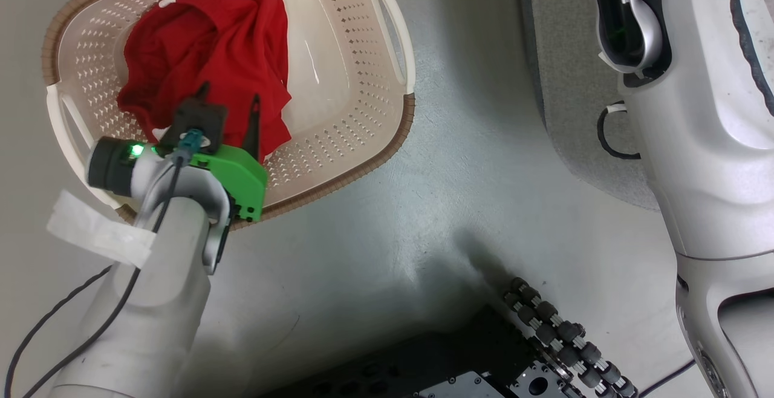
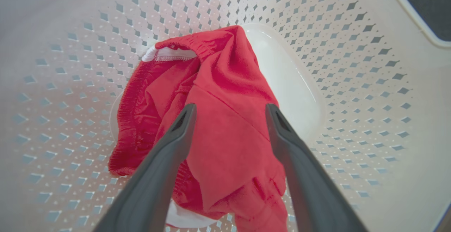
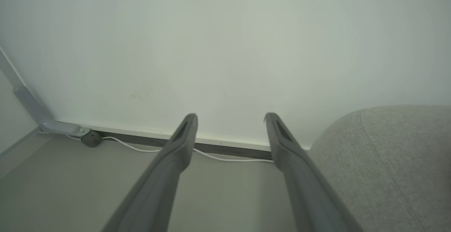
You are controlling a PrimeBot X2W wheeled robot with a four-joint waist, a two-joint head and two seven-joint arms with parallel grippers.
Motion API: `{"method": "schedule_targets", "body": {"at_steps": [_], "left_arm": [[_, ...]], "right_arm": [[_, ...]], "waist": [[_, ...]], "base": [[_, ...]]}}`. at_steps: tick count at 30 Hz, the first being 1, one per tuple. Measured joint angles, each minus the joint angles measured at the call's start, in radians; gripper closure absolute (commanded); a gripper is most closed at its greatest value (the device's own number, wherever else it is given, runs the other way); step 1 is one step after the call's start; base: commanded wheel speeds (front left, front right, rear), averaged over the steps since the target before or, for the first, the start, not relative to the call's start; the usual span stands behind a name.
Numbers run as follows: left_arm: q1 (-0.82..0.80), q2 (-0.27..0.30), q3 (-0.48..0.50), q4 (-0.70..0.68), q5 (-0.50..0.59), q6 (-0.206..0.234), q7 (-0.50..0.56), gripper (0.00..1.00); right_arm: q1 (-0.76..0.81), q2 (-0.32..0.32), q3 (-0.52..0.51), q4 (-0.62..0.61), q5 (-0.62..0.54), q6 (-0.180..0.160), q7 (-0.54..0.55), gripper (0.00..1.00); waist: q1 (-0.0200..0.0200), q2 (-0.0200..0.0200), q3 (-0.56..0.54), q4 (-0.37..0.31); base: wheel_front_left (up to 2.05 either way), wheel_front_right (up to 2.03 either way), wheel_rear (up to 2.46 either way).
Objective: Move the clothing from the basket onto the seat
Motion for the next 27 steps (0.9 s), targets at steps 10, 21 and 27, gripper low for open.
{"method": "schedule_targets", "body": {"at_steps": [10,21,27], "left_arm": [[-0.001,0.008,0.020,0.066,-0.011,0.010,0.007,0.00],[-0.017,0.007,0.012,0.111,-0.017,0.008,0.024,0.59],[-0.039,0.004,-0.009,0.114,-0.013,-0.011,0.008,1.00]], "right_arm": [[-0.010,0.001,0.008,0.011,0.010,-0.001,-0.002,0.00],[-0.021,0.002,0.018,0.017,0.020,-0.003,-0.003,0.00],[-0.022,0.002,0.018,0.016,0.020,-0.004,-0.003,0.00]], "waist": [[0.0000,0.0000,0.004,-0.002],[0.0000,0.0000,0.026,-0.016],[0.0000,0.0000,0.029,-0.017]], "base": [[0.00,0.00,0.00],[0.00,0.00,0.00],[0.00,0.00,0.00]]}}
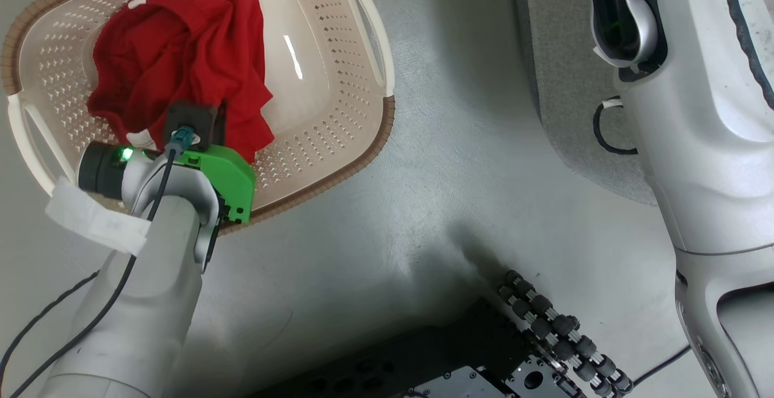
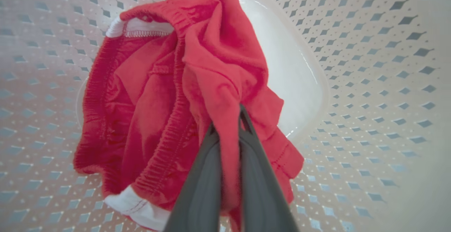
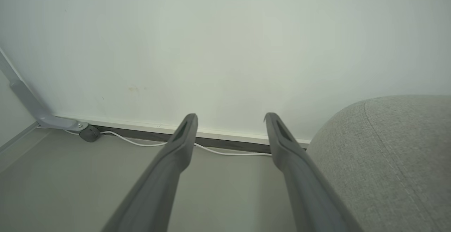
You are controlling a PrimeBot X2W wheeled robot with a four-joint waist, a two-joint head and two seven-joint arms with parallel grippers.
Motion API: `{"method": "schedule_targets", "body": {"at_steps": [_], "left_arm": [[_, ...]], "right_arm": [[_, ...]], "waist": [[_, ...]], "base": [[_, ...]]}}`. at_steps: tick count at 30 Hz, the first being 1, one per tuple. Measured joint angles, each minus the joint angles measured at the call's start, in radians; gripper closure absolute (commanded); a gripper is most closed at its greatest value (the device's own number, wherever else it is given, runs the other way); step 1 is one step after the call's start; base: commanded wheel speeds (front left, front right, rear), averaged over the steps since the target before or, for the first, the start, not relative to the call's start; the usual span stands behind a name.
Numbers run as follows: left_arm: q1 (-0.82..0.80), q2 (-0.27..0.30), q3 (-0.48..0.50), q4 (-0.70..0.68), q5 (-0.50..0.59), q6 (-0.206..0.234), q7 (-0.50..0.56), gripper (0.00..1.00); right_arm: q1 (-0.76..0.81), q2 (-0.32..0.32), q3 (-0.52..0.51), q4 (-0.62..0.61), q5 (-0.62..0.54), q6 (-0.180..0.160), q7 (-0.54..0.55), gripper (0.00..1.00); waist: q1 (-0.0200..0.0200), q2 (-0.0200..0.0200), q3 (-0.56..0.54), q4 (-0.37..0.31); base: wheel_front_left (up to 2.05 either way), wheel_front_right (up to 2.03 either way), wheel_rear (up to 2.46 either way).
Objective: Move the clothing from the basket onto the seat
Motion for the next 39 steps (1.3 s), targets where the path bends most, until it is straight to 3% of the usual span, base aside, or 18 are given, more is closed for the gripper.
{"method": "schedule_targets", "body": {"at_steps": [17,39], "left_arm": [[-0.015,-0.040,-0.040,-0.049,-0.008,-0.079,-0.103,1.00],[-0.006,-0.060,-0.020,-0.166,-0.081,-0.095,-0.118,1.00]], "right_arm": [[0.071,0.000,-0.020,0.052,-0.005,-0.007,0.000,0.00],[0.317,-0.023,-0.081,0.152,-0.021,-0.003,0.000,0.00]], "waist": [[-0.0001,0.0000,-0.102,0.034],[-0.0001,0.0000,-0.385,0.164]], "base": [[0.00,0.00,0.00],[0.00,0.00,0.00]]}}
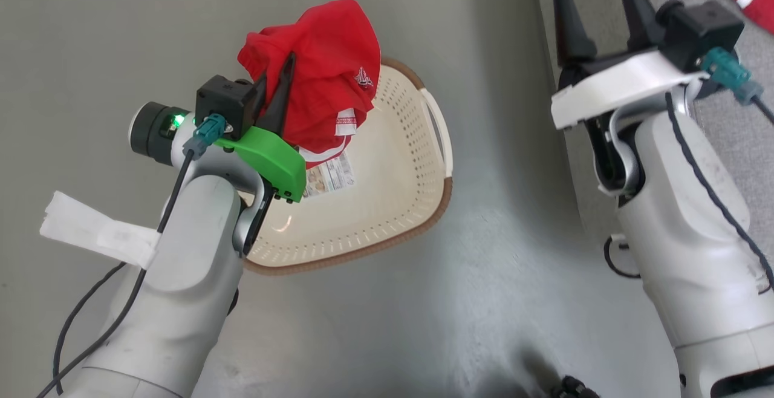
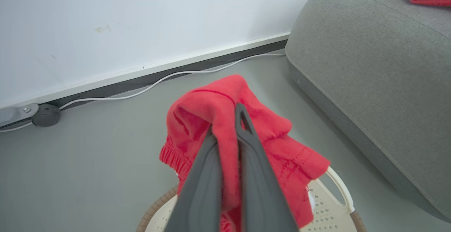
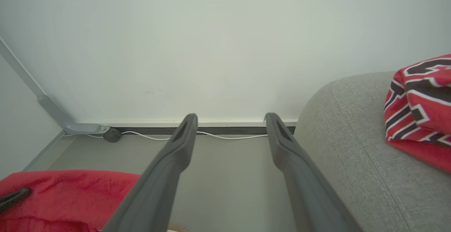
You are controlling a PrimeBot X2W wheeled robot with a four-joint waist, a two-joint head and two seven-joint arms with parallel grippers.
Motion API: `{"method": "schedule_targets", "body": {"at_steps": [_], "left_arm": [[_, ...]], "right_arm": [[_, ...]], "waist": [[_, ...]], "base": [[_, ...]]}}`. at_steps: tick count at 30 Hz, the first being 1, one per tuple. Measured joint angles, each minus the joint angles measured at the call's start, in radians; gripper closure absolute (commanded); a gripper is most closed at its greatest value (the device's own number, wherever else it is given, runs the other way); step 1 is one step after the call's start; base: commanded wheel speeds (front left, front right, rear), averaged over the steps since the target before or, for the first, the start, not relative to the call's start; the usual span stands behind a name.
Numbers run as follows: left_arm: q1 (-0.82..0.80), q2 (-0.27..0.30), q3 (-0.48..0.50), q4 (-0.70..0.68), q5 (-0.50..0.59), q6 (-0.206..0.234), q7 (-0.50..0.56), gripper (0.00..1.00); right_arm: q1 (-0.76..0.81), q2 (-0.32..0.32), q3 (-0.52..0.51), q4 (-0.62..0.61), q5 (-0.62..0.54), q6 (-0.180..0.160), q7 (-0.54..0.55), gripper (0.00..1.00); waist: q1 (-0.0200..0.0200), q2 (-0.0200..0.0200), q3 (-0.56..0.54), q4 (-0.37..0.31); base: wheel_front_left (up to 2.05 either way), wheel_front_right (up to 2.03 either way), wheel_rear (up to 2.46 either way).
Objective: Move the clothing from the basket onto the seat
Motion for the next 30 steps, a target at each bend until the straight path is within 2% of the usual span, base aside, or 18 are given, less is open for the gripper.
{"method": "schedule_targets", "body": {"at_steps": [11,30], "left_arm": [[0.031,-0.004,-0.010,-0.039,-0.004,-0.010,0.000,1.00],[0.189,-0.004,-0.024,-0.027,-0.064,-0.019,0.009,1.00]], "right_arm": [[0.120,-0.004,0.006,0.051,-0.009,0.023,0.000,0.00],[0.328,0.017,0.139,0.154,-0.019,0.083,0.000,0.00]], "waist": [[0.0000,0.0000,-0.158,0.064],[0.0000,0.0000,-0.449,0.141]], "base": [[0.00,0.00,0.00],[0.00,0.00,0.00]]}}
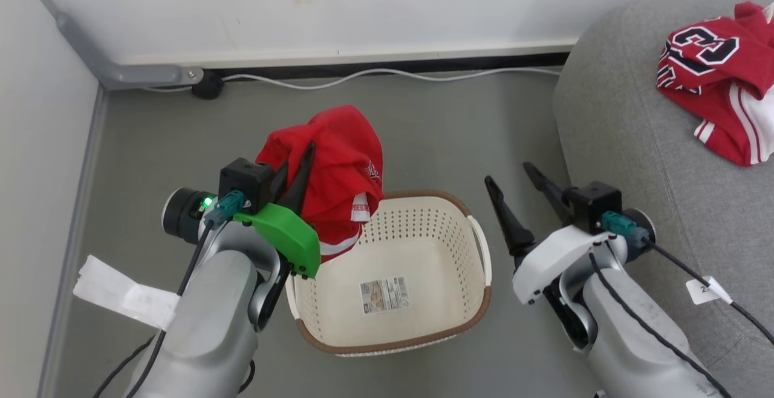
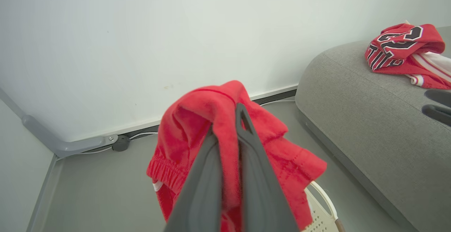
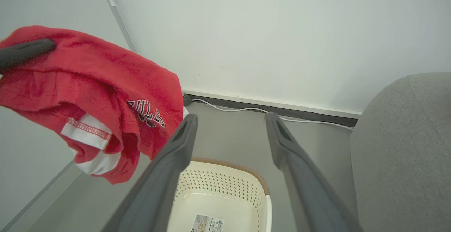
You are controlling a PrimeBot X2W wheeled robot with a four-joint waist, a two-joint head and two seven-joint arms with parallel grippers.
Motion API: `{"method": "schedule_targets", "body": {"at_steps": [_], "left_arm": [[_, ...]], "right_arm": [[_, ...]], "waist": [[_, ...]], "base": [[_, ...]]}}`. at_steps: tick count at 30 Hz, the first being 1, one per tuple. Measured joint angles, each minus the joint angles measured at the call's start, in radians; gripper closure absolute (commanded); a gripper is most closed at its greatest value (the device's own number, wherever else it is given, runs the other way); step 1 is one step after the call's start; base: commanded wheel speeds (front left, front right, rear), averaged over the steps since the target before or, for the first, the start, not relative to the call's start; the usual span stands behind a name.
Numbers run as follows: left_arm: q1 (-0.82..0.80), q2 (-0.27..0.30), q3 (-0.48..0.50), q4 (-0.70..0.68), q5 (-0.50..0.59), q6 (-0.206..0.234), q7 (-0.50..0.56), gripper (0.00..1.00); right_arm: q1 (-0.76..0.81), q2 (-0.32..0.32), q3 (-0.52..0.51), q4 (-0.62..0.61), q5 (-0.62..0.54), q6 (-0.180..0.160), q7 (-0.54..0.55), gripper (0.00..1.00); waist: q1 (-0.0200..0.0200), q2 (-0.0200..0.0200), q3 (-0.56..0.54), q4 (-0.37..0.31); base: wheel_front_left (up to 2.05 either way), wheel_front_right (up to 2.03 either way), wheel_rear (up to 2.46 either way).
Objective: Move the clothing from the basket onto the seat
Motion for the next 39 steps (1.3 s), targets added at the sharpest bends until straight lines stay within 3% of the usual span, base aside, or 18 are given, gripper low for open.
{"method": "schedule_targets", "body": {"at_steps": [13,39], "left_arm": [[0.037,0.000,-0.042,-0.068,-0.011,-0.004,0.070,1.00],[0.063,0.002,-0.164,-0.280,-0.071,-0.009,0.175,1.00]], "right_arm": [[0.039,0.007,0.202,0.035,-0.026,0.027,0.000,0.00],[-0.094,0.006,0.371,0.090,0.040,0.036,0.002,0.00]], "waist": [[0.0000,0.0000,-0.141,0.027],[0.0001,0.0000,-0.135,0.131]], "base": [[0.00,0.00,0.00],[0.00,0.00,0.00]]}}
